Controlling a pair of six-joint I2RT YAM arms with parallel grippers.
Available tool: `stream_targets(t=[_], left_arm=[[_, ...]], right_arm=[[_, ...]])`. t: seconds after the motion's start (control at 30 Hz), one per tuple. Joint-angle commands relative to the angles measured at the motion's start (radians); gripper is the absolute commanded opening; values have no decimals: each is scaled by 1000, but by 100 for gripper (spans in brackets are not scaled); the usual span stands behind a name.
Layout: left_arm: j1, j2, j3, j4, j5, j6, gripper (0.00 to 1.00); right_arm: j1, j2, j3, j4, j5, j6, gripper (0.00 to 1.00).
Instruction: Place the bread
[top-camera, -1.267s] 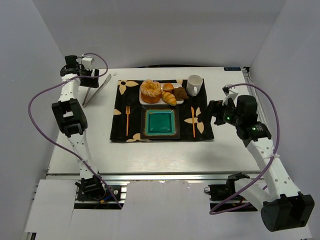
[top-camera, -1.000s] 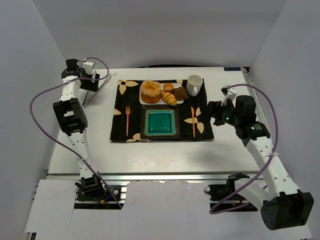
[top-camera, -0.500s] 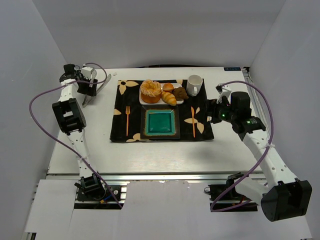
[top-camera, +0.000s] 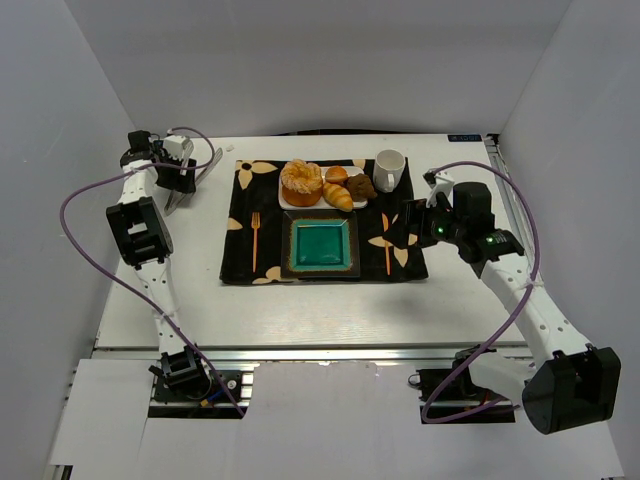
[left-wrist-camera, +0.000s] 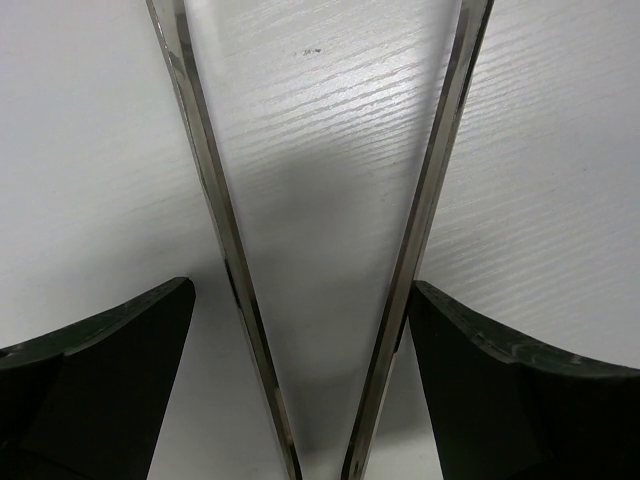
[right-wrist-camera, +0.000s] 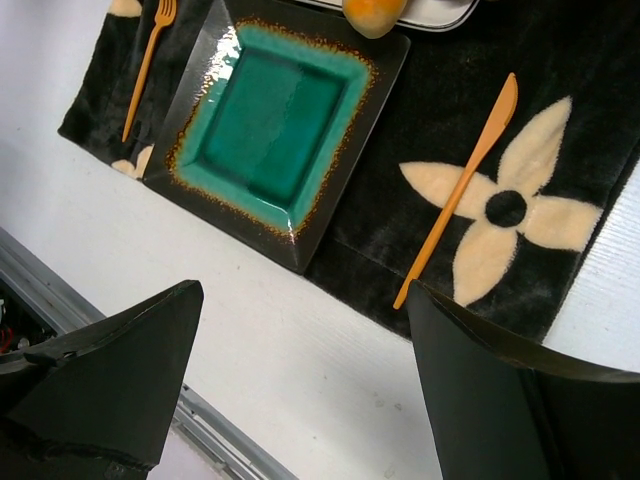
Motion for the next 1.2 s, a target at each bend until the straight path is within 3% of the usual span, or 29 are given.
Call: stream_targets(t=[0.0, 0.4, 0.5, 0.7, 0.77, 1.17], left_arm=[[1, 10, 31, 31, 48, -13, 98], [1, 51, 63, 11, 71, -14, 96], [3, 53, 58, 6, 77, -13, 86], [3, 30, 28, 18, 62, -34, 78], [4, 1, 12, 55, 42, -77, 69], [4, -153, -84, 144, 73, -274, 60]], right_arm=[[11, 1, 43, 39, -1, -12, 89], [28, 26, 41, 62, -1, -3, 89], [34, 32, 46, 65, 1, -3, 89], [40, 40, 49, 69, -7, 1, 89], [42, 37, 50, 71, -8, 3, 89], [42, -25, 10, 75, -25, 26, 89]])
